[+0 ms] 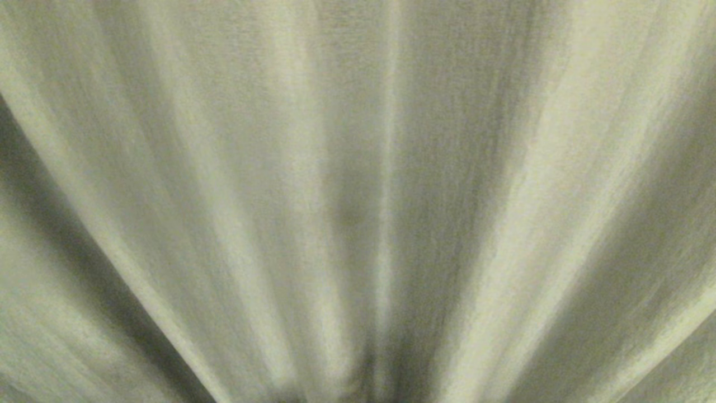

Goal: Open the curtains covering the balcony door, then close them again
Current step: Close the outer curtains on both sides

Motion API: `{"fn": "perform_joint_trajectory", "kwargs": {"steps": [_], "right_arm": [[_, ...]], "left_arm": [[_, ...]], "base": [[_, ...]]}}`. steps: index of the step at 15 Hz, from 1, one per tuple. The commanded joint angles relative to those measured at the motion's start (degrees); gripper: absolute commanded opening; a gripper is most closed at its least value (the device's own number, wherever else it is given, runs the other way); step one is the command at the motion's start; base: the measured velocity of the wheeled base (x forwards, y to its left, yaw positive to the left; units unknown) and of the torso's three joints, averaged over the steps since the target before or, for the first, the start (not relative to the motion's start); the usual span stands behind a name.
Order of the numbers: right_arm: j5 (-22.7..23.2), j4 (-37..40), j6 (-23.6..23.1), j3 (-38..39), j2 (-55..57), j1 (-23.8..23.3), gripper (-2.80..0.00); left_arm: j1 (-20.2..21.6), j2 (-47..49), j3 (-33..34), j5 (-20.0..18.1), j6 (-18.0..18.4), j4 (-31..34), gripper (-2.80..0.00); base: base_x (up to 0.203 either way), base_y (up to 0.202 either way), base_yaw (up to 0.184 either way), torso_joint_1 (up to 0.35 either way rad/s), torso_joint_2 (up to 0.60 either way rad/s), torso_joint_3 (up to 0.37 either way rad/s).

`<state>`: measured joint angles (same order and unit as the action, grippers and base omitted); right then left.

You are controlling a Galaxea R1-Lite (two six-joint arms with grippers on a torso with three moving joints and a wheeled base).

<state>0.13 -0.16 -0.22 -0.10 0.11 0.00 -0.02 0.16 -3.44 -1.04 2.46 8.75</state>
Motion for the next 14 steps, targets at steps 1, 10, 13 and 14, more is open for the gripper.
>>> {"fn": "perform_joint_trajectory", "kwargs": {"steps": [1,10,13,14], "right_arm": [[0.04,-0.02,-0.04,0.01,-0.02,0.00,-2.80],[0.04,-0.02,-0.04,0.01,-0.02,0.00,-2.80],[0.04,-0.02,-0.04,0.01,-0.02,0.00,-2.80],[0.04,-0.02,-0.04,0.01,-0.02,0.00,-2.80]], "left_arm": [[-0.06,-0.16,0.01,-0.02,0.09,0.04,-2.80],[0.02,-0.16,0.00,-0.10,0.71,0.04,-2.80],[-0.06,-0.16,-0.08,-0.56,2.94,0.08,-2.80],[-0.06,-0.16,-0.16,-0.71,4.24,0.12,-2.80]], "base": [[0.000,-0.192,0.001,0.007,0.04,0.007],[0.000,-0.189,0.001,0.002,0.00,0.002],[0.000,-0.191,0.001,0.003,0.00,0.003],[0.000,-0.192,-0.001,0.006,0.00,0.011]]}}
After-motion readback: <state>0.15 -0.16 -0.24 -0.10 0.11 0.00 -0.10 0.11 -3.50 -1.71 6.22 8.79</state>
